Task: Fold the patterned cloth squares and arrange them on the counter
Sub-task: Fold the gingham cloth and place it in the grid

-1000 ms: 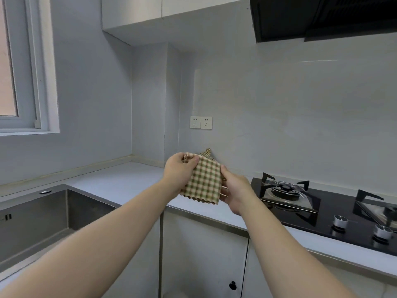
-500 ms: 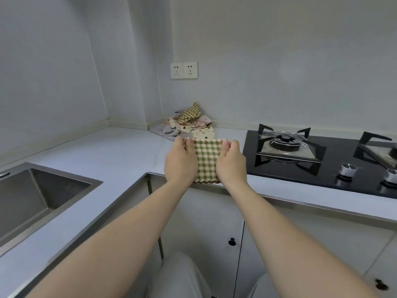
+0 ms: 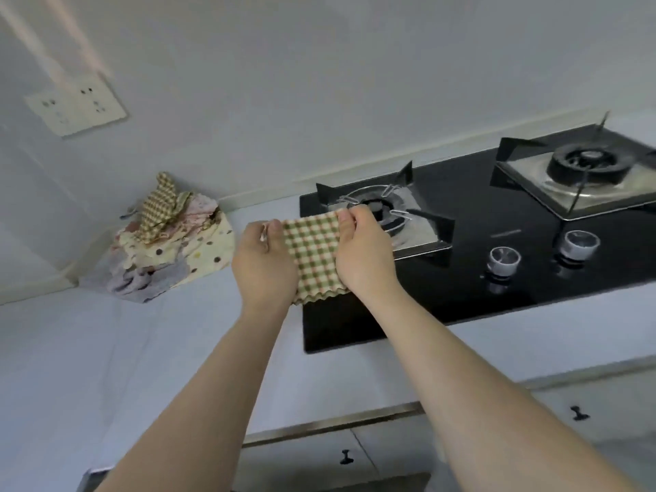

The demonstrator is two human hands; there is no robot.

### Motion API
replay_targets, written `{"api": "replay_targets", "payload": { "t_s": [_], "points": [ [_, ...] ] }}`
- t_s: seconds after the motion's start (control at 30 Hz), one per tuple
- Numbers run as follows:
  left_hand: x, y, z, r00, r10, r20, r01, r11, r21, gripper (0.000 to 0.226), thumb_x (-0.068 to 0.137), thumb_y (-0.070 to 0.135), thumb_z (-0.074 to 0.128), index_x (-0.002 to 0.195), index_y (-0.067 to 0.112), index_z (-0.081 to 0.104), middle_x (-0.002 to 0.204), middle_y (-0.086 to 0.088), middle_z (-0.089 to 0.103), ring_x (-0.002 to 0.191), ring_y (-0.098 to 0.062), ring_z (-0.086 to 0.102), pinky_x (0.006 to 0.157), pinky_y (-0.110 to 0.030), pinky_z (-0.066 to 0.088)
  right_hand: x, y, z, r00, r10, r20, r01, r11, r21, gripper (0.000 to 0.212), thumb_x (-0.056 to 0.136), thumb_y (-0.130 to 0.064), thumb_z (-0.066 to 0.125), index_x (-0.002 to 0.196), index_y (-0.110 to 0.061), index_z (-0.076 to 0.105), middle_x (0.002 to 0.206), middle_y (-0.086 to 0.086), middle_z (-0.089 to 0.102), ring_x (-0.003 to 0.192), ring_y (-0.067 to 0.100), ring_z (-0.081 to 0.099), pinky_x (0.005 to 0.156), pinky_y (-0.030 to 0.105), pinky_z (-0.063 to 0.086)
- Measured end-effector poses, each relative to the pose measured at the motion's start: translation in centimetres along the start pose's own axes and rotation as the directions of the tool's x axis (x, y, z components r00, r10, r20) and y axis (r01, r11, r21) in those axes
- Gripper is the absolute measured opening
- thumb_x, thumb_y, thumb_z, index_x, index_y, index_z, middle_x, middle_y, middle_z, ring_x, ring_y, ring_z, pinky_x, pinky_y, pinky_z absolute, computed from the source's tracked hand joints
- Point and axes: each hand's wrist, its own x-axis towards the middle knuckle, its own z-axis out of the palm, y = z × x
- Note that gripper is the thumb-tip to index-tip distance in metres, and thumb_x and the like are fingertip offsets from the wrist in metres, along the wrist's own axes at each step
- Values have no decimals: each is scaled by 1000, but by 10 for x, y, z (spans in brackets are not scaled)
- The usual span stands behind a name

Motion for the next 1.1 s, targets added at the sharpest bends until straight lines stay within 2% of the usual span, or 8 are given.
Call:
{"api": "replay_targets", "payload": {
  "t_s": [0.17, 0.37, 0.47, 0.53, 0.63, 0.8, 0.9, 1.1],
  "points": [
    [-13, 139, 88, 975, 19, 223, -9, 999, -44, 24, 107, 33, 45, 96, 18, 60, 80, 8, 60, 70, -1, 53, 56, -9, 37, 49, -32, -151, 977, 133, -168, -133, 991, 14, 30, 110, -39, 34, 105, -18, 55, 73, -2, 57, 58, 10, 49, 55, 30, 41],
    [-98, 309, 187, 885, 57, 463, 6, 991, -133, 25, 107, 35, 45, 94, 19, 59, 76, 5, 59, 66, -10, 52, 58, -26, 42, 51, -55, -363, 886, 239, -397, -273, 961, -32, 30, 110, -37, 34, 103, -17, 55, 79, -1, 58, 61, 8, 50, 52, 22, 35],
    [-145, 363, 228, 811, 101, 576, -2, 986, -169, 27, 107, 34, 45, 98, 15, 62, 80, 4, 62, 72, -11, 57, 61, -25, 45, 35, -55, -447, 821, 307, -482, -351, 936, -2, 29, 110, -37, 35, 102, -17, 55, 80, 0, 59, 63, 10, 50, 52, 27, 38],
    [-173, 388, 255, 765, 110, 635, 1, 985, -172, 28, 108, 33, 43, 98, 15, 62, 81, 5, 62, 72, -8, 56, 63, -23, 46, 26, -50, -491, 788, 336, -515, -380, 925, 21, 27, 110, -37, 35, 105, -19, 56, 79, -1, 59, 65, 13, 51, 53, 28, 41],
    [-210, 417, 298, 701, 143, 699, -11, 982, -189, 27, 107, 36, 43, 103, 17, 62, 88, 5, 66, 82, -10, 62, 71, -28, 51, 18, -37, -550, 735, 357, -577, -425, 905, 18, 25, 110, -36, 35, 104, -21, 54, 76, -2, 57, 61, 11, 49, 45, 18, 35],
    [-256, 455, 370, 630, 157, 761, -8, 981, -195, 20, 107, 34, 44, 104, 22, 60, 90, 10, 62, 84, -5, 59, 64, -20, 43, 27, -5, -629, 660, 408, -631, -505, 862, 29, 26, 110, -39, 33, 107, -23, 53, 81, -2, 58, 64, 11, 52, 49, 27, 34],
    [-271, 465, 419, 612, 139, 779, -10, 986, -168, 22, 107, 35, 43, 104, 21, 59, 88, 8, 61, 79, -5, 57, 61, -21, 40, 48, 23, -667, 641, 433, -634, -535, 844, 36, 26, 110, -40, 32, 107, -24, 52, 84, -1, 58, 67, 14, 54, 52, 28, 40],
    [-281, 467, 539, 587, 72, 806, 56, 990, -129, 27, 107, 38, 40, 105, 20, 61, 90, 7, 62, 83, -12, 60, 68, -34, 50, 116, 93, -729, 631, 443, -637, -579, 815, -7, 34, 110, -40, 32, 110, -15, 54, 84, 2, 57, 70, 17, 56, 58, 31, 47]
  ]
}}
